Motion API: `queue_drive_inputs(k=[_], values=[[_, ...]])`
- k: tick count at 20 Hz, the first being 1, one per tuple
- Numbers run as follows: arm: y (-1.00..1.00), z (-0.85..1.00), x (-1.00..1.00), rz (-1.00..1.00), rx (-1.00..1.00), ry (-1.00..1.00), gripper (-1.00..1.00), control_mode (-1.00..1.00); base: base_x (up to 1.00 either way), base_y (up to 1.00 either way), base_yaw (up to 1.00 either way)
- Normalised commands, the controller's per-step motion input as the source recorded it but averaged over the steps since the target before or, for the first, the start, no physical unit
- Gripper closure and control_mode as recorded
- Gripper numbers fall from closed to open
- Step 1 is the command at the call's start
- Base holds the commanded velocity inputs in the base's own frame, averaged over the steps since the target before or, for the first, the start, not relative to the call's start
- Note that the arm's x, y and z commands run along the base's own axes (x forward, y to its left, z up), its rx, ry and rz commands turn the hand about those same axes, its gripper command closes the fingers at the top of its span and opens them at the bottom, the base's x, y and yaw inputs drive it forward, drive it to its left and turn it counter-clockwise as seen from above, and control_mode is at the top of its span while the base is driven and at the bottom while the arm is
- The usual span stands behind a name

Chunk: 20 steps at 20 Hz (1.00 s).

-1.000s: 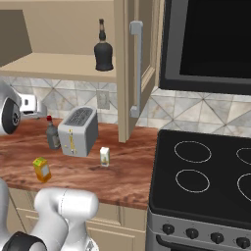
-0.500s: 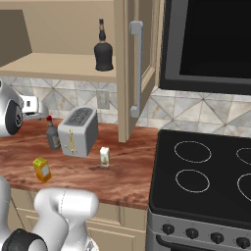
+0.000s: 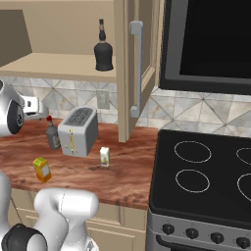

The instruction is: Sort all alcoholic drinks to one cabinet, and non-alcoholic drinks to the other.

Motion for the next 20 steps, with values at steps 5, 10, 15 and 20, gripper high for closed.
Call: queue_drive_inputs(k=[5,10,15,20], values=[[0.07,-0.1,0.11,0.0,0.0,0.0,-1.0,-1.0,0.0,0.0,0.0],[0.04,-0.11,0.13,0.0,0.0,0.0,-1.0,-1.0,0.0,0.0,0.0],[0.02,-0.1,0.17,0.0,0.0,0.0,-1.0,-1.0,0.0,0.0,0.0],[0.06,-0.13,0.2,0.0,0.0,0.0,-1.0,-1.0,0.0,0.0,0.0]])
